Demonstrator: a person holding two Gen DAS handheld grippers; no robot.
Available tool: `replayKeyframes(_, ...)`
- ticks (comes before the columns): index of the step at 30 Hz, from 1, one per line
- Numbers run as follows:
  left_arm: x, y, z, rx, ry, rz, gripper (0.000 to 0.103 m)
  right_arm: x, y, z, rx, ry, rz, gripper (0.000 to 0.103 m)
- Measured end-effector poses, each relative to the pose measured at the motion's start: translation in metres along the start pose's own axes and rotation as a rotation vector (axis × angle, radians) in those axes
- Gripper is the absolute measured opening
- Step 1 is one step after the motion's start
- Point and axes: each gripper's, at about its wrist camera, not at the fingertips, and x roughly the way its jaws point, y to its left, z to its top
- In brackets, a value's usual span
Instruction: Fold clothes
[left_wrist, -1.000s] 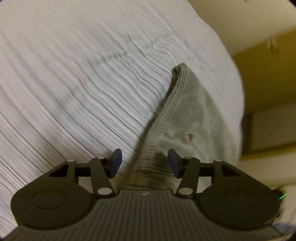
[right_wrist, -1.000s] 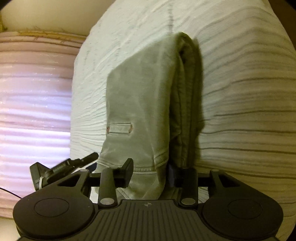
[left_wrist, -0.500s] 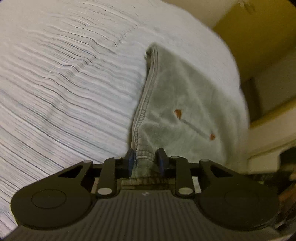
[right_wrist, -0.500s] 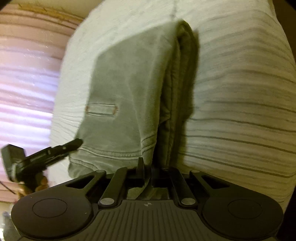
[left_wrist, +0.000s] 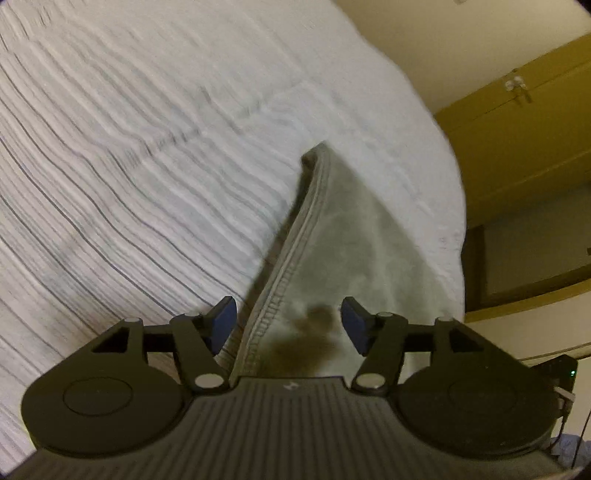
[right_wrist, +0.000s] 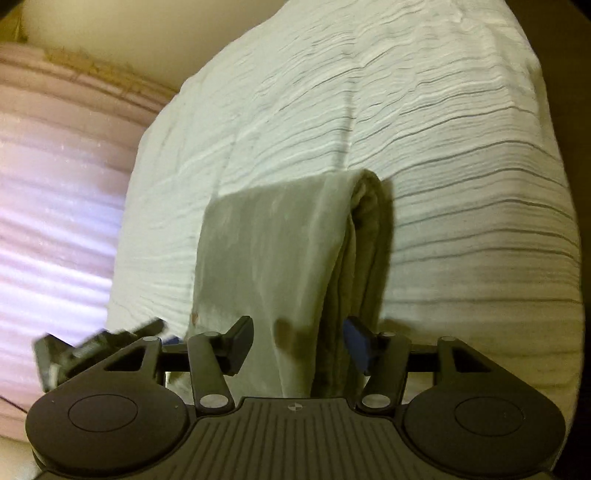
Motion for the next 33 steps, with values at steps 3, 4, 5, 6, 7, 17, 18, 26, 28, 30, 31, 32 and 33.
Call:
replayKeyframes(3, 0.011, -0.006, -0.001, 0.050, 0.003, 0.027, 0.010, 0.020, 0.009, 0.010, -0.010, 0.012, -0.028, 0.023)
replayKeyframes(4, 0.014, -0.008, -0.001, 0.067, 0.004, 0.036, 0.007, 0.022, 0.011, 0.010, -0.033, 0.016, -0.056, 0.023)
replayKeyframes(5, 0.015, -0.011, -0.002, 0.090, 0.000, 0.046, 0.007, 0.022, 0.010, 0.011, -0.046, 0.018, -0.059, 0.020)
replayKeyframes(6, 0.011, -0.016, -0.003, 0.131, -0.016, 0.061, 0.007, 0.022, 0.012, 0.013, -0.061, 0.021, -0.065, 0.017)
replayKeyframes(7, 0.007, -0.022, -0.006, 0.180, -0.036, 0.082, 0.007, 0.022, 0.014, 0.011, -0.082, 0.024, -0.077, 0.016)
replayKeyframes(17, 0.015, -0.025, -0.009, 0.169, -0.025, 0.149, 0.030, 0.031, 0.025, -0.003, -0.161, 0.048, -0.197, 0.051)
replayKeyframes(18, 0.012, -0.020, -0.007, 0.111, -0.021, 0.110, 0.048, 0.026, 0.023, -0.002, -0.117, 0.056, -0.169, 0.051)
replayKeyframes(26, 0.019, -0.024, -0.022, 0.172, 0.141, 0.180, 0.033, 0.045, 0.016, -0.020, -0.030, 0.222, -0.200, 0.049)
replayKeyframes(28, 0.014, -0.027, -0.021, 0.183, 0.146, 0.207, 0.034, 0.047, 0.016, -0.018, -0.050, 0.247, -0.215, 0.049)
replayKeyframes(30, 0.007, -0.039, -0.020, 0.236, 0.138, 0.246, 0.031, 0.042, 0.025, -0.014, -0.101, 0.251, -0.233, 0.050)
replayKeyframes(31, 0.003, -0.047, -0.020, 0.276, 0.121, 0.266, 0.021, 0.036, 0.030, -0.013, -0.138, 0.241, -0.247, 0.050)
replayKeyframes(32, -0.002, -0.056, -0.020, 0.314, 0.101, 0.280, 0.018, 0.026, 0.039, -0.014, -0.194, 0.211, -0.268, 0.050)
replayKeyframes(33, -0.006, -0.064, -0.020, 0.345, 0.077, 0.287, 0.017, 0.017, 0.049, -0.015, -0.259, 0.171, -0.291, 0.049)
